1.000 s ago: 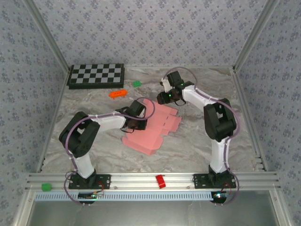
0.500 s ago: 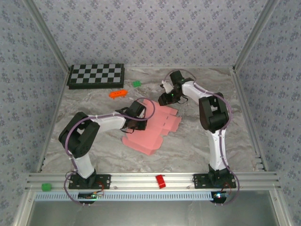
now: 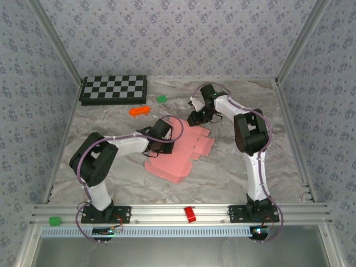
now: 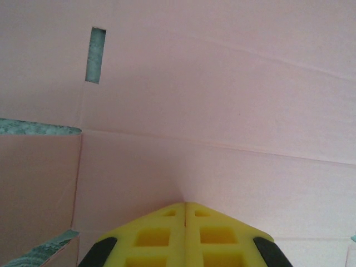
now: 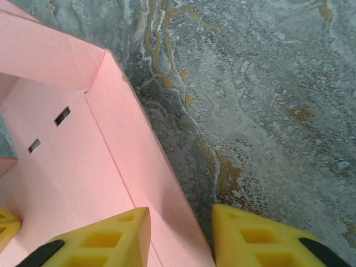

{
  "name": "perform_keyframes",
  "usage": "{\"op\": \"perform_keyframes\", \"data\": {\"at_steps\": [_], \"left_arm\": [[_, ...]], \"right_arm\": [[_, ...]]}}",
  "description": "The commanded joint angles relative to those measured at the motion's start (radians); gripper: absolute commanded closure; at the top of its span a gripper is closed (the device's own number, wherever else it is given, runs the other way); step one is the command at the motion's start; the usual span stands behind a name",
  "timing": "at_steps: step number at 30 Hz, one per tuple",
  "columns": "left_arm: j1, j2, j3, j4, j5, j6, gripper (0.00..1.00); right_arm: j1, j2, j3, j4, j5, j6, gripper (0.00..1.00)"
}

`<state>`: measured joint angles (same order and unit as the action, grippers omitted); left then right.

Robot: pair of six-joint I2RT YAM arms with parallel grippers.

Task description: Fold the paper box

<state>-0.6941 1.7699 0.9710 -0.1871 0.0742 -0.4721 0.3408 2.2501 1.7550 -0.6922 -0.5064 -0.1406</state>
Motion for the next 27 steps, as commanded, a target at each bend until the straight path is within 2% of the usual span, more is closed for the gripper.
{"op": "perform_keyframes", "data": {"at_steps": [1,5,11,17,20,23,27], "left_arm": [[0.002,0.043,-0.032,-0.097,-0.052,0.007,1.00],[0.001,0.048,-0.028,-0.095,-0.051,0.006,1.00],[0.002,0.047,-0.015,-0.097,-0.046,0.004,1.00],[0.001,0.011,-0.005,-0.102,-0.029,-0.001,1.00],[0.002,-0.039,0.003,-0.118,-0.031,-0.008,0.90],[0.002,-0.102,0.013,-0.150,-0.053,-0.011,0.75],[0.015,-0.167,-0.001,-0.171,-0.081,-0.021,0.65]], "right_arm": [[0.000,0.023,0.026,-0.047,-0.041,-0.030,0.69],[0.000,0.020,0.034,-0.070,-0.050,-0.055,0.73],[-0.001,0.003,0.049,-0.099,-0.041,-0.108,0.86],[0.010,-0.065,0.000,-0.054,-0.011,-0.196,0.94],[0.014,-0.098,-0.020,-0.040,0.004,-0.250,0.97],[0.023,-0.147,-0.070,0.011,0.030,-0.322,1.00],[0.031,-0.195,-0.101,0.061,0.075,-0.361,1.00]]}}
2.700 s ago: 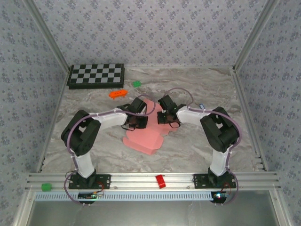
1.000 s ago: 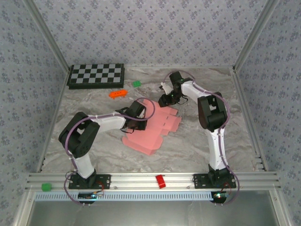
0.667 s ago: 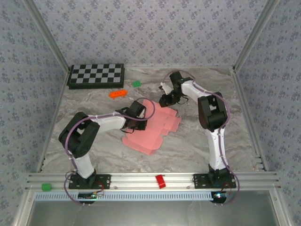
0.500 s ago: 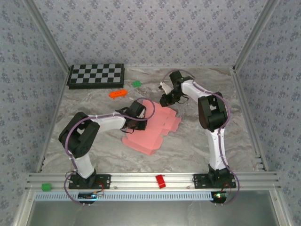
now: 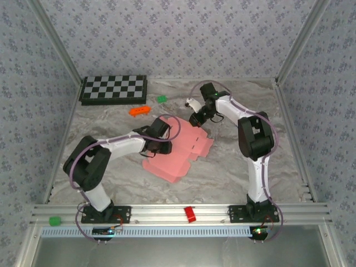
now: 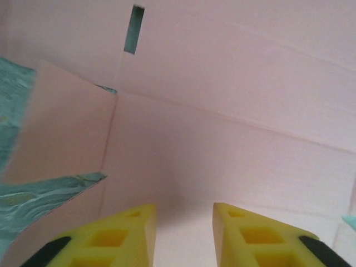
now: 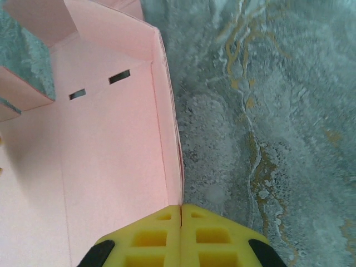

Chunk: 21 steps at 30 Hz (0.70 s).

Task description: Fold the paper box

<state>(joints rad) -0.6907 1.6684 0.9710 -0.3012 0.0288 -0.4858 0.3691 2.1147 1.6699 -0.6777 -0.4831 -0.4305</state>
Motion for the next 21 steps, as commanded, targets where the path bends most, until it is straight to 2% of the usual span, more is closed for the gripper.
{"op": "perform_keyframes", "data": {"at_steps": [1,6,9,15,21], "left_arm": [[0.018,-0.079,-0.012,-0.056,-0.038,-0.013,0.64],[0.074,-0.124,-0.101,-0.028,-0.018,-0.066,0.65],[0.105,-0.131,-0.139,-0.003,0.031,-0.100,0.72],[0.111,-0.107,-0.174,0.058,0.104,-0.124,0.76],[0.110,-0.070,-0.174,0.083,0.126,-0.144,0.81]], "right_arm": [[0.004,-0.067,-0.016,0.053,0.061,-0.080,1.00],[0.016,-0.114,-0.040,0.097,0.118,-0.119,1.00],[0.023,-0.146,-0.065,0.142,0.145,-0.124,1.00],[0.040,-0.207,-0.131,0.236,0.213,-0.138,1.00],[0.060,-0.251,-0.204,0.313,0.253,-0.170,1.00]]}}
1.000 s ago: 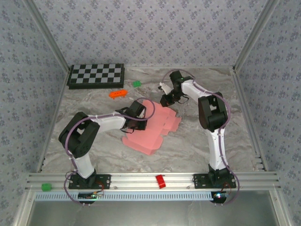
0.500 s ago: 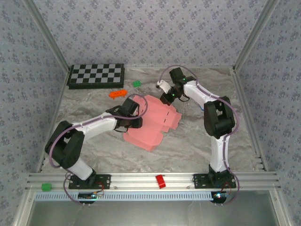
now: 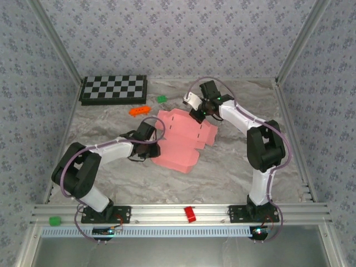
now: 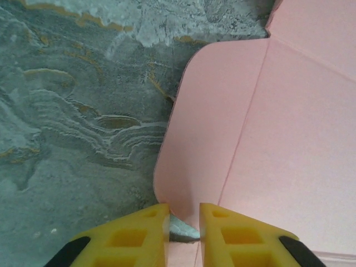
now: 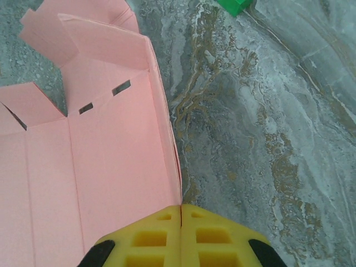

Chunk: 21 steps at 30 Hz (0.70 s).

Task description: Fold the paper box

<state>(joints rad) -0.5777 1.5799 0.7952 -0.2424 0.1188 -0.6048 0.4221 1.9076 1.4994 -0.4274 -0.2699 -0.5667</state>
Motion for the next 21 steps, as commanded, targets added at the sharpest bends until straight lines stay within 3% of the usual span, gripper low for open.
{"op": "perform_keyframes", "data": {"at_steps": [1,15,21], "left_arm": [[-0.003,0.022,0.002,0.030,0.039,-0.030,0.81],[-0.005,0.065,-0.007,0.092,0.082,-0.075,0.86],[-0.005,0.077,-0.005,0.100,0.085,-0.082,0.86]], "right_arm": [[0.010,-0.051,-0.048,0.076,0.039,-0.043,1.00],[0.051,-0.114,-0.184,0.136,0.033,-0.170,1.00],[0.089,-0.150,-0.259,0.196,0.085,-0.210,1.00]]}}
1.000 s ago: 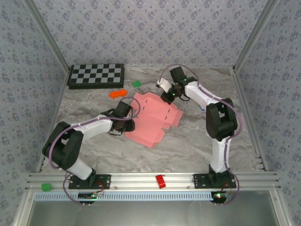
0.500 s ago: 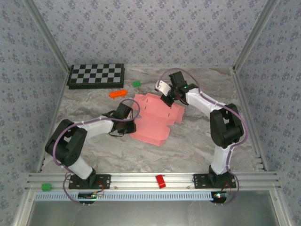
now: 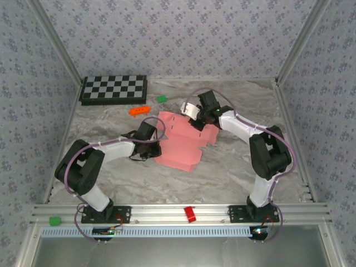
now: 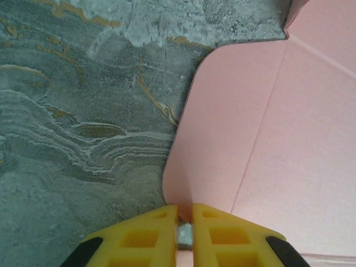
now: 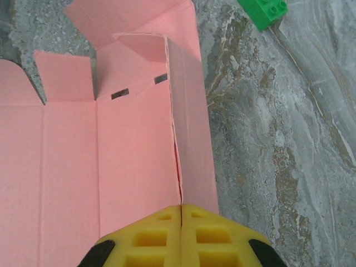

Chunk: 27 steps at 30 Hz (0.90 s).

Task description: Fold the paper box

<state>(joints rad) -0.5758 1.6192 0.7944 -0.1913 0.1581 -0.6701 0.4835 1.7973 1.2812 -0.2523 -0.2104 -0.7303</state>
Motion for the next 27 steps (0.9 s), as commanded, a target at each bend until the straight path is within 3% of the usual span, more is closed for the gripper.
{"op": "perform_keyframes", "data": {"at_steps": [1,9,27], "left_arm": [[-0.008,0.039,-0.004,0.052,0.049,-0.018,0.87],[-0.016,0.051,0.007,0.072,0.063,-0.035,0.87],[-0.034,0.100,0.038,0.150,0.074,-0.097,0.87]], "right_arm": [[0.032,-0.046,-0.054,0.037,0.039,-0.053,1.00],[0.094,-0.091,-0.197,0.211,0.191,-0.117,1.00],[0.179,-0.164,-0.311,0.286,0.272,-0.149,1.00]]}}
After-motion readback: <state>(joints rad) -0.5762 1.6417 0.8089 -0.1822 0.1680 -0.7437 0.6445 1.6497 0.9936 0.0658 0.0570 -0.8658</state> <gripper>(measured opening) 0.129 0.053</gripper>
